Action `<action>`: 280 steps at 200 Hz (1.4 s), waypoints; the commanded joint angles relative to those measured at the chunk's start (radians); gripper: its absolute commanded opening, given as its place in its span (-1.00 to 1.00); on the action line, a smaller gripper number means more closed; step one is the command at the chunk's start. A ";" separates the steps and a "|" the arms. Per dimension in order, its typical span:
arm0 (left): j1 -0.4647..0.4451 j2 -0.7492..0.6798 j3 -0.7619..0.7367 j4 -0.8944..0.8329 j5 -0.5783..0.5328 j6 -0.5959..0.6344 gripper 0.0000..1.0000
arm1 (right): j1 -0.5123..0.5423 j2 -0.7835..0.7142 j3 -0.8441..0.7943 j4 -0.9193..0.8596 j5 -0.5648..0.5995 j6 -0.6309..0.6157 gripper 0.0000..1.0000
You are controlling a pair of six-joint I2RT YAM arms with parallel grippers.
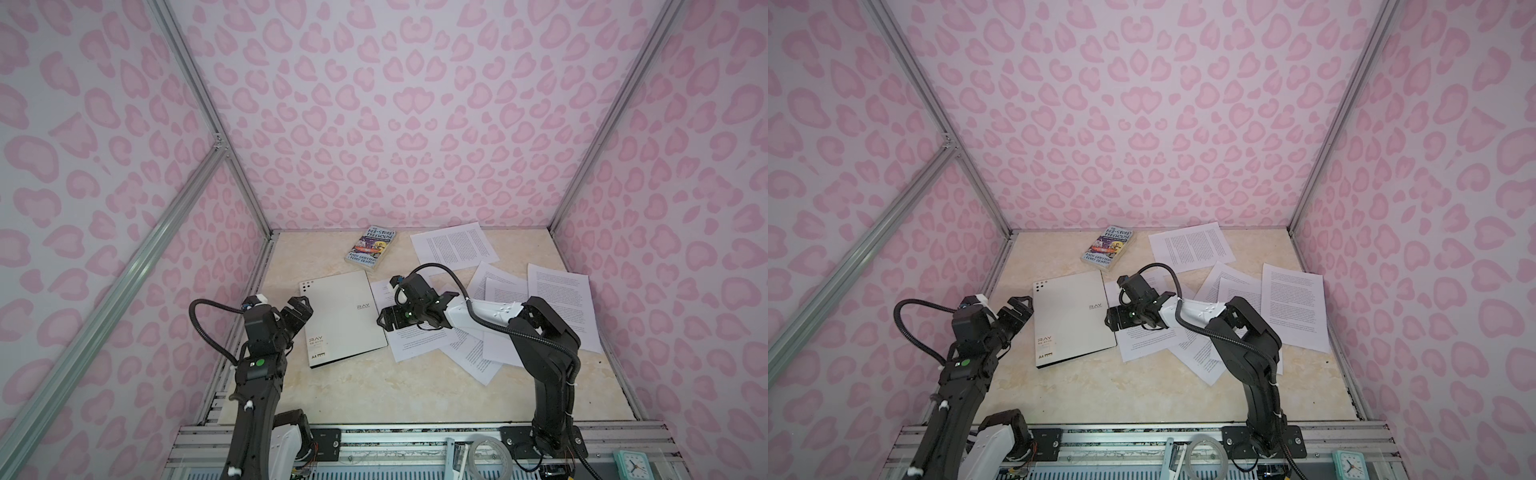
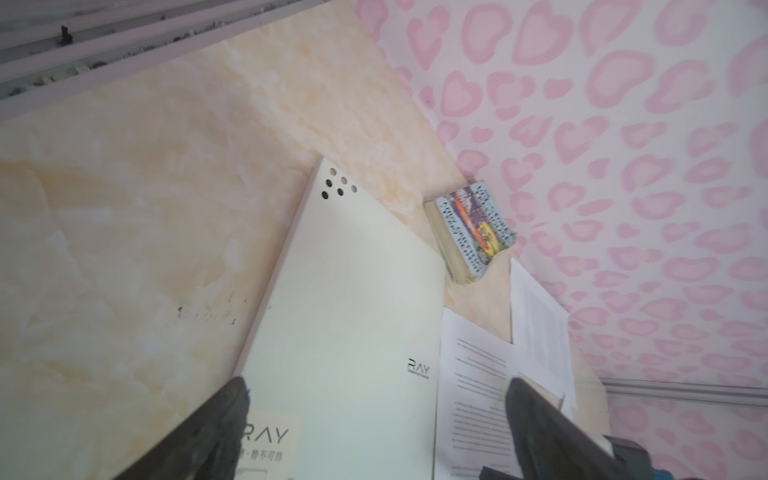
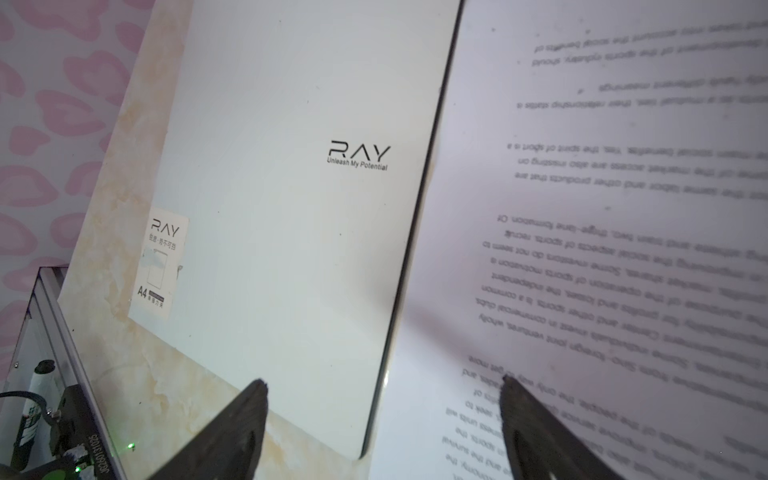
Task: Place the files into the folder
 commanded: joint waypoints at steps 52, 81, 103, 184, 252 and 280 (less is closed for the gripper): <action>-0.201 -0.462 -0.308 -0.159 0.129 -0.447 1.00 | -0.052 -0.015 -0.087 0.106 -0.098 0.015 0.75; -0.314 -0.469 -0.342 -0.186 0.036 -0.493 0.95 | -0.057 0.001 -0.091 0.123 -0.115 0.028 0.75; -0.382 -0.426 -0.362 -0.168 -0.025 -0.525 0.95 | -0.061 0.007 -0.093 0.126 -0.119 0.032 0.75; -0.518 -0.244 -0.388 0.004 -0.153 -0.620 0.98 | -0.070 0.010 -0.110 0.145 -0.141 0.042 0.74; -0.554 -0.214 -0.432 0.159 -0.193 -0.656 0.99 | -0.071 0.017 -0.115 0.149 -0.156 0.045 0.70; -0.559 -0.232 -0.442 0.170 -0.213 -0.665 0.95 | -0.071 0.020 -0.113 0.149 -0.159 0.046 0.69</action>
